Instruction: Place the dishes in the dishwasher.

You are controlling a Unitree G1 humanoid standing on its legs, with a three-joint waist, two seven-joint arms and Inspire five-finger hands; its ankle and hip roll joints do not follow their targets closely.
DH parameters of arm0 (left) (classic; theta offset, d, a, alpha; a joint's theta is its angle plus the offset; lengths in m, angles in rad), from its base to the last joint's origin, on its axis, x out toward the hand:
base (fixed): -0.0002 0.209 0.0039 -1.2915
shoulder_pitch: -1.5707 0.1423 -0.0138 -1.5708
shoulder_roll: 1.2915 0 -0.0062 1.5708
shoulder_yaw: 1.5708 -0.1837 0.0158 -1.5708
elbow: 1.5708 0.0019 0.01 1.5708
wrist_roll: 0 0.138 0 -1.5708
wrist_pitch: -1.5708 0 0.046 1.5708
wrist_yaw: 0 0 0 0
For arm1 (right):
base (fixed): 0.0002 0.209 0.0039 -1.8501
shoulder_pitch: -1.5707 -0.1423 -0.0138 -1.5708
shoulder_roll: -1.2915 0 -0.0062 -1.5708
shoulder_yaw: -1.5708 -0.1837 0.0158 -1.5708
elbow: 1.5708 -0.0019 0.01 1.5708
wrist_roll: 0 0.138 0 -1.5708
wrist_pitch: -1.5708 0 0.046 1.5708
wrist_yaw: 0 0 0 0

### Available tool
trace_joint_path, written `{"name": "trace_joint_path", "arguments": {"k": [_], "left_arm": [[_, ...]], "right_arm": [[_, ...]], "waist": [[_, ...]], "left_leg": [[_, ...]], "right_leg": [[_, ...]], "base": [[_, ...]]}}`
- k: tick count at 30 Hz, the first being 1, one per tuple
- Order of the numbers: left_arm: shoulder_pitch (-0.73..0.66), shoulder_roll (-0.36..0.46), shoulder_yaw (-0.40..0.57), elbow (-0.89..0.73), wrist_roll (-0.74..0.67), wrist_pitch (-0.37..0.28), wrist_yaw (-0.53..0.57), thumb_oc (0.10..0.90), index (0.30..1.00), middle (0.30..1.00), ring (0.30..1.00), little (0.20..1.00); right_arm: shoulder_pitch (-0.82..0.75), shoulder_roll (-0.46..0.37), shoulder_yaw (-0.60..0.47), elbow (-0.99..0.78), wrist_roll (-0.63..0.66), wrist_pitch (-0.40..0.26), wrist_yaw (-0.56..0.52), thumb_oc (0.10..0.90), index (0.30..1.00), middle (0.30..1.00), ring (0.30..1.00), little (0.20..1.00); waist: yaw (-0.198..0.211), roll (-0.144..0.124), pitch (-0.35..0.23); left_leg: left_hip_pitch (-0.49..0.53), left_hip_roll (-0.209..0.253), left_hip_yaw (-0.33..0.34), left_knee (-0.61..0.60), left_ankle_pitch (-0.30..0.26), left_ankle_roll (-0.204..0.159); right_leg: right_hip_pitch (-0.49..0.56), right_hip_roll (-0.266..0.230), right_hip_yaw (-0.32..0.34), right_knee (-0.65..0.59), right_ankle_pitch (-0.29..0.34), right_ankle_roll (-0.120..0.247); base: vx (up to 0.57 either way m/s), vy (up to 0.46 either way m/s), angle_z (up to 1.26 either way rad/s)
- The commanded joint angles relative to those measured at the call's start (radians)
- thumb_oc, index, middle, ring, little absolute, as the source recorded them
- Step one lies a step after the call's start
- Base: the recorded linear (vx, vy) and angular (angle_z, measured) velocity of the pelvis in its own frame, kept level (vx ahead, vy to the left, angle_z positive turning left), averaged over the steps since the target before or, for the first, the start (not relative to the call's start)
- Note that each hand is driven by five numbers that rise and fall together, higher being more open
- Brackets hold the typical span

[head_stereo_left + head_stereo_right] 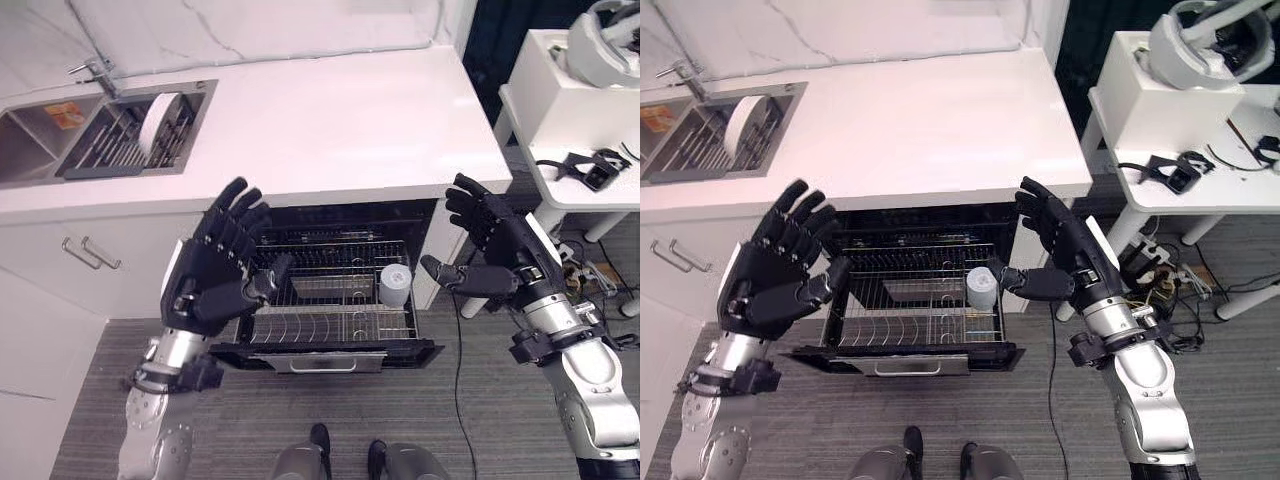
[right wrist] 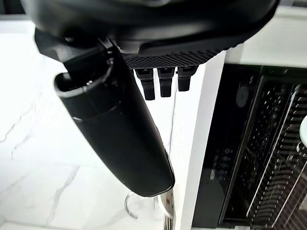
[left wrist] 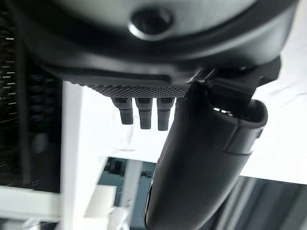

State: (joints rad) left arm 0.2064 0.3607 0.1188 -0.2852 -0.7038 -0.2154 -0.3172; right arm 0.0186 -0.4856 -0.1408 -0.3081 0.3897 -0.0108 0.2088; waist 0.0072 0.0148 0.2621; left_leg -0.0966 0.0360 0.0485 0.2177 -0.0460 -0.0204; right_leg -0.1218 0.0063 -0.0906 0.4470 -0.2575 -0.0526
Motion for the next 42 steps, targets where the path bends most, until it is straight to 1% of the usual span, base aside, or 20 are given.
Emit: {"name": "trace_joint_path", "arguments": {"k": [1, 3, 6, 7, 9, 12, 14, 17, 18, 19, 21, 22, 24, 26, 28, 29, 31, 37, 39, 42], "left_arm": [[-0.120, 0.021, 0.043, -0.080, -0.043, -0.107, 0.023, 0.800, 0.900, 0.900, 0.900, 0.900], [-0.128, 0.020, 0.047, -0.074, -0.071, -0.102, 0.036, 0.800, 0.900, 0.900, 0.900, 0.900], [-0.130, 0.008, 0.054, -0.066, -0.073, -0.115, 0.020, 0.800, 0.900, 0.900, 0.900, 0.900], [-0.127, 0.005, 0.057, -0.066, -0.071, -0.116, 0.014, 0.800, 0.900, 0.900, 0.900, 0.900], [-0.120, 0.008, 0.069, -0.070, -0.070, -0.100, -0.002, 0.800, 0.900, 0.900, 0.900, 0.900], [-0.140, 0.058, 0.087, -0.077, -0.076, -0.065, -0.034, 0.800, 0.900, 0.900, 0.900, 0.900], [-0.161, 0.092, 0.103, -0.075, -0.089, -0.058, -0.046, 0.800, 0.900, 0.900, 0.900, 0.900], [-0.189, 0.118, 0.098, -0.079, -0.113, -0.044, -0.059, 0.800, 0.900, 0.900, 0.900, 0.900], [-0.185, 0.120, 0.100, -0.091, -0.109, -0.043, -0.061, 0.800, 0.900, 0.900, 0.900, 0.900], [-0.179, 0.119, 0.103, -0.098, -0.107, -0.042, -0.056, 0.800, 0.900, 0.900, 0.900, 0.900], [-0.180, 0.125, 0.097, -0.099, -0.105, -0.045, -0.039, 0.800, 0.900, 0.900, 0.900, 0.900], [-0.209, 0.120, 0.064, -0.085, -0.109, -0.039, -0.031, 0.800, 0.900, 0.900, 0.900, 0.900], [-0.222, 0.109, 0.049, -0.079, -0.106, -0.043, -0.045, 0.800, 0.900, 0.900, 0.900, 0.900], [-0.228, 0.102, 0.039, -0.072, -0.095, -0.062, -0.067, 0.800, 0.900, 0.900, 0.900, 0.900], [-0.219, 0.090, 0.040, -0.062, -0.095, -0.084, -0.094, 0.800, 0.900, 0.900, 0.900, 0.900], [-0.215, 0.087, 0.040, -0.056, -0.095, -0.094, -0.102, 0.800, 0.900, 0.900, 0.900, 0.900], [-0.210, 0.079, 0.032, -0.045, -0.096, -0.103, -0.105, 0.800, 0.900, 0.900, 0.900, 0.900], [-0.206, 0.060, 0.010, -0.047, -0.097, -0.097, -0.086, 0.800, 0.900, 0.900, 0.900, 0.900], [-0.205, 0.053, 0.007, -0.049, -0.099, -0.086, -0.078, 0.800, 0.900, 0.900, 0.900, 0.900], [-0.203, 0.046, 0.003, -0.049, -0.097, -0.078, -0.080, 0.800, 0.900, 0.900, 0.900, 0.900]], "right_arm": [[-0.079, -0.015, -0.068, -0.102, 0.098, -0.091, 0.002, 0.800, 0.900, 0.900, 0.900, 0.900], [-0.083, -0.040, -0.093, -0.108, 0.109, -0.075, -0.004, 0.800, 0.900, 0.900, 0.900, 0.900], [-0.097, -0.058, -0.110, -0.099, 0.101, -0.062, -0.006, 0.800, 0.900, 0.900, 0.900, 0.900], [-0.100, -0.064, -0.112, -0.099, 0.100, -0.061, -0.006, 0.800, 0.900, 0.900, 0.900, 0.900], [-0.116, -0.089, -0.120, -0.101, 0.136, -0.066, -0.017, 0.800, 0.900, 0.900, 0.900, 0.900], [-0.131, -0.099, -0.161, -0.095, 0.145, -0.137, -0.056, 0.800, 0.900, 0.900, 0.900, 0.900], [-0.112, -0.068, -0.188, -0.105, 0.175, -0.165, -0.064, 0.800, 0.900, 0.900, 0.900, 0.900], [-0.075, 0.008, -0.200, -0.128, 0.217, -0.163, -0.068, 0.800, 0.900, 0.900, 0.900, 0.900], [-0.073, 0.042, -0.179, -0.139, 0.198, -0.149, -0.055, 0.800, 0.900, 0.900, 0.900, 0.900], [-0.081, 0.049, -0.164, -0.137, 0.180, -0.147, -0.053, 0.800, 0.900, 0.900, 0.900, 0.900], [-0.102, 0.042, -0.136, -0.130, 0.168, -0.142, -0.059, 0.800, 0.900, 0.900, 0.900, 0.900], [-0.116, 0.011, -0.120, -0.112, 0.155, -0.147, -0.094, 0.800, 0.900, 0.900, 0.900, 0.900], [-0.100, -0.002, -0.134, -0.109, 0.165, -0.155, -0.095, 0.800, 0.900, 0.900, 0.900, 0.900], [-0.079, -0.006, -0.152, -0.107, 0.173, -0.168, -0.064, 0.800, 0.900, 0.900, 0.900, 0.900], [-0.065, -0.005, -0.163, -0.097, 0.200, -0.176, -0.024, 0.800, 0.900, 0.900, 0.900, 0.900], [-0.064, 0.003, -0.153, -0.090, 0.194, -0.184, -0.017, 0.800, 0.900, 0.900, 0.900, 0.900], [-0.064, 0.016, -0.137, -0.089, 0.175, -0.185, -0.029, 0.800, 0.900, 0.900, 0.900, 0.900], [-0.065, 0.024, -0.095, -0.097, 0.110, -0.172, -0.047, 0.800, 0.900, 0.900, 0.900, 0.900], [-0.062, 0.015, -0.093, -0.094, 0.094, -0.160, -0.044, 0.800, 0.900, 0.900, 0.900, 0.900], [-0.053, -0.001, -0.105, -0.087, 0.094, -0.157, -0.034, 0.800, 0.900, 0.900, 0.900, 0.900]], "waist": [[-0.004, -0.025, -0.058], [-0.017, -0.012, -0.065], [-0.029, 0.007, -0.066], [-0.028, 0.009, -0.066], [-0.023, 0.012, -0.066], [-0.023, 0.006, -0.059], [-0.030, 0.003, -0.051], [-0.043, 0.002, -0.048], [-0.028, 0.003, -0.050], [-0.017, 0.006, -0.052], [-0.006, 0.011, -0.057], [-0.017, 0.014, -0.065], [-0.036, 0.001, -0.068], [-0.052, -0.013, -0.075], [-0.045, -0.030, -0.078], [-0.035, -0.029, -0.079], [-0.035, -0.022, -0.079], [-0.036, -0.012, -0.085], [-0.041, -0.017, -0.085], [-0.046, -0.040, -0.077]], "left_leg": [[-0.017, 0.072, 0.067, 0.082, -0.120, -0.041], [-0.022, 0.137, 0.066, 0.082, -0.105, -0.063], [-0.031, 0.196, 0.060, 0.082, -0.096, -0.084], [-0.029, 0.196, 0.049, 0.082, -0.099, -0.085], [-0.008, 0.180, 0.034, 0.082, -0.119, -0.083], [0.026, 0.159, 0.075, 0.082, -0.149, -0.072], [0.030, 0.111, 0.068, 0.082, -0.180, -0.039], [0.017, 0.056, 0.045, 0.082, -0.208, -0.002], [0.018, 0.047, 0.071, 0.082, -0.217, 0.017], [0.019, 0.049, 0.085, 0.082, -0.220, 0.023], [0.020, 0.051, 0.112, 0.082, -0.228, 0.039], [0.007, 0.030, 0.105, 0.082, -0.222, 0.056], [0.000, -0.002, 0.093, 0.082, -0.216, 0.061], [-0.003, -0.031, 0.080, 0.082, -0.212, 0.063], [-0.001, -0.060, 0.095, 0.082, -0.210, 0.065], [-0.001, -0.065, 0.105, 0.082, -0.211, 0.065], [0.005, -0.069, 0.103, 0.082, -0.205, 0.059], [0.042, -0.061, 0.123, 0.082, -0.211, 0.048], [0.061, -0.057, 0.136, 0.082, -0.211, 0.045], [0.088, -0.062, 0.179, 0.082, -0.204, 0.037]], "right_leg": [[0.086, -0.079, -0.057, -0.147, -0.027, 0.100], [0.087, -0.093, -0.072, -0.147, -0.031, 0.097], [0.088, -0.112, -0.081, -0.147, -0.035, 0.099], [0.089, -0.121, -0.078, -0.147, -0.036, 0.102], [0.085, -0.147, -0.069, -0.147, -0.029, 0.121], [0.069, -0.229, -0.074, -0.147, 0.020, 0.193], [0.059, -0.271, -0.048, -0.147, 0.063, 0.232], [0.026, -0.293, -0.026, -0.147, 0.174, 0.241], [0.022, -0.292, -0.078, -0.147, 0.203, 0.235], [0.027, -0.281, -0.114, -0.147, 0.198, 0.228], [0.043, -0.223, -0.166, -0.147, 0.167, 0.217], [0.073, -0.071, -0.132, -0.142, 0.098, 0.181], [0.068, 0.005, -0.065, -0.113, 0.090, 0.167], [0.079, 0.062, -0.019, -0.145, 0.088, 0.155], [0.088, 0.067, -0.044, -0.147, 0.042, 0.138], [0.098, 0.056, -0.065, -0.147, 0.001, 0.124], [0.101, 0.061, -0.052, -0.147, -0.018, 0.117], [0.097, 0.026, -0.080, -0.147, -0.021, 0.108], [0.103, 0.021, -0.079, -0.147, -0.023, 0.102], [0.112, -0.002, -0.071, -0.147, -0.024, 0.089]], "base": [[-0.02, 0.194, -0.08], [0.00, 0.326, 0.23], [0.02, 0.441, 0.25], [0.05, 0.507, 0.08], [0.06, 0.490, 0.01], [0.03, 0.694, -0.19], [0.04, 0.736, -0.12], [0.01, 0.572, 0.15], [-0.02, 0.439, 0.03], [-0.04, 0.411, -0.32], [-0.03, 0.327, -0.99], [-0.02, 0.331, -0.66], [0.00, 0.190, 0.14], [0.02, 0.052, 0.24], [0.03, -0.009, 0.57], [0.03, -0.039, 0.06], [0.02, -0.062, -0.14], [0.04, -0.081, -0.10], [0.09, -0.121, -0.05], [0.06, -0.105, 0.02]]}}
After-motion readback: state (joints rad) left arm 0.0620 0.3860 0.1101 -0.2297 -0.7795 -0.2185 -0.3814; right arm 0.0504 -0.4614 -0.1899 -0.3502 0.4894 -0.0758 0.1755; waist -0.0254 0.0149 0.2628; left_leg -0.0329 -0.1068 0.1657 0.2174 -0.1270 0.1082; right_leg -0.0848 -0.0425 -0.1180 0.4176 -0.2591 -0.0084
